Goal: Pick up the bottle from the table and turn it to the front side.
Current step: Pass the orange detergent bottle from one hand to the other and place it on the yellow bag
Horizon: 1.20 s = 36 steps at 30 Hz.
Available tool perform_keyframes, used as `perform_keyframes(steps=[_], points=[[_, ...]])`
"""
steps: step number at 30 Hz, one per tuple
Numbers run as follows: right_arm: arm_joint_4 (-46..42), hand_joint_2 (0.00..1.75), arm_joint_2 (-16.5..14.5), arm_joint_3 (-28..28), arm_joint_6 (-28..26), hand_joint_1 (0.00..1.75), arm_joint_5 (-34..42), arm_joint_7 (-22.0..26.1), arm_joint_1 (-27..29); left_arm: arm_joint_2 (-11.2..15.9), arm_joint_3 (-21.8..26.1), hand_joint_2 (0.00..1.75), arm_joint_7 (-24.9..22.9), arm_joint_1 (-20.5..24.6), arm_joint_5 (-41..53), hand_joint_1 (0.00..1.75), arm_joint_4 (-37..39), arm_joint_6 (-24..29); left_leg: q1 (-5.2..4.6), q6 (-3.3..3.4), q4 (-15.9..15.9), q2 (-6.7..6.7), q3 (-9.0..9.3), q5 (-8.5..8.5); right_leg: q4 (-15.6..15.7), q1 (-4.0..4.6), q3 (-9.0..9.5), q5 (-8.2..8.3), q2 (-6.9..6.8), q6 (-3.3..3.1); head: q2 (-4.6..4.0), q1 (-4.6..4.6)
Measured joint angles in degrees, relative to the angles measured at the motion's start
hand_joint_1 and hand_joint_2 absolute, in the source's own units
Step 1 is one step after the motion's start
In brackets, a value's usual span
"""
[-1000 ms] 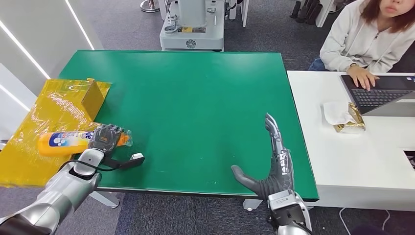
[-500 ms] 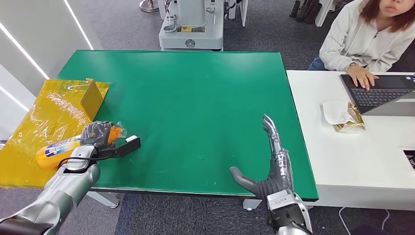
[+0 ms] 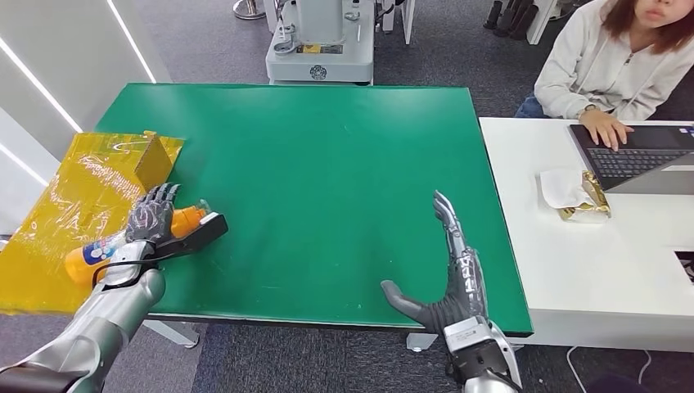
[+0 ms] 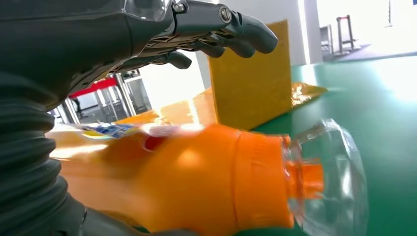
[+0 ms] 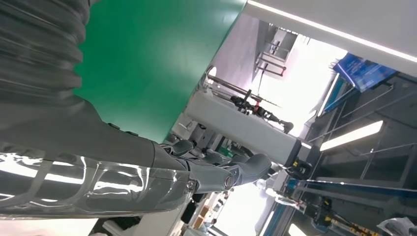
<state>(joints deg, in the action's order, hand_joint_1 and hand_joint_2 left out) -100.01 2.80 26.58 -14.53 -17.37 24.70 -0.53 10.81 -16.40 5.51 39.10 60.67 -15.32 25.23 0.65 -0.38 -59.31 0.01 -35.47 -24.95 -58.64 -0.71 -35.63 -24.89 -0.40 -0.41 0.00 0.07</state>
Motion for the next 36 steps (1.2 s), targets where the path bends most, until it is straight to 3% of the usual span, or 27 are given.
perform_keyframes(steps=[13,20,27,33,36], points=[[2.0,1.75,-2.5,-0.1,2.9,0.0,-1.0,-1.4,-2.6,-0.9,0.8,1.75,-1.0,-2.4,11.0,0.0,0.0,3.9,0.0,0.0,0.0,-0.01,-0.01,0.0,0.0,0.0,-0.02,0.0,-0.01,0.0,0.0,0.01],[2.5,1.75,-3.0,-0.6,3.9,0.0,-1.7,-1.7,-2.6,-1.8,0.9,1.75,-0.7,-3.0,9.3,0.0,0.0,4.6,0.0,0.0,0.0,-0.01,-0.01,0.0,0.0,0.0,-0.02,0.0,0.01,0.0,0.0,0.0],[2.6,1.75,-3.4,-1.7,5.2,0.0,-1.6,-1.7,-2.3,-3.9,6.9,1.75,6.9,-3.0,-2.2,0.0,0.0,6.0,0.0,0.0,0.0,0.01,-0.01,0.0,0.0,0.0,-0.04,0.0,0.02,0.0,0.0,0.0],[3.7,1.75,-3.4,-1.9,6.3,0.0,0.3,-1.3,-2.9,-6.2,12.6,1.75,13.9,-2.8,-6.8,0.0,-0.6,5.7,-0.01,0.0,0.0,0.01,-0.01,0.0,0.0,0.0,-0.03,0.01,0.02,0.01,0.0,0.0],[4.4,1.75,-3.4,-2.1,6.1,0.0,0.9,-0.9,-3.2,-7.4,14.7,1.75,17.3,-2.4,-10.4,0.0,-0.9,3.3,-0.01,0.0,0.0,-0.01,-0.01,0.0,0.0,0.0,-0.05,0.01,0.0,0.01,0.0,-0.01]])
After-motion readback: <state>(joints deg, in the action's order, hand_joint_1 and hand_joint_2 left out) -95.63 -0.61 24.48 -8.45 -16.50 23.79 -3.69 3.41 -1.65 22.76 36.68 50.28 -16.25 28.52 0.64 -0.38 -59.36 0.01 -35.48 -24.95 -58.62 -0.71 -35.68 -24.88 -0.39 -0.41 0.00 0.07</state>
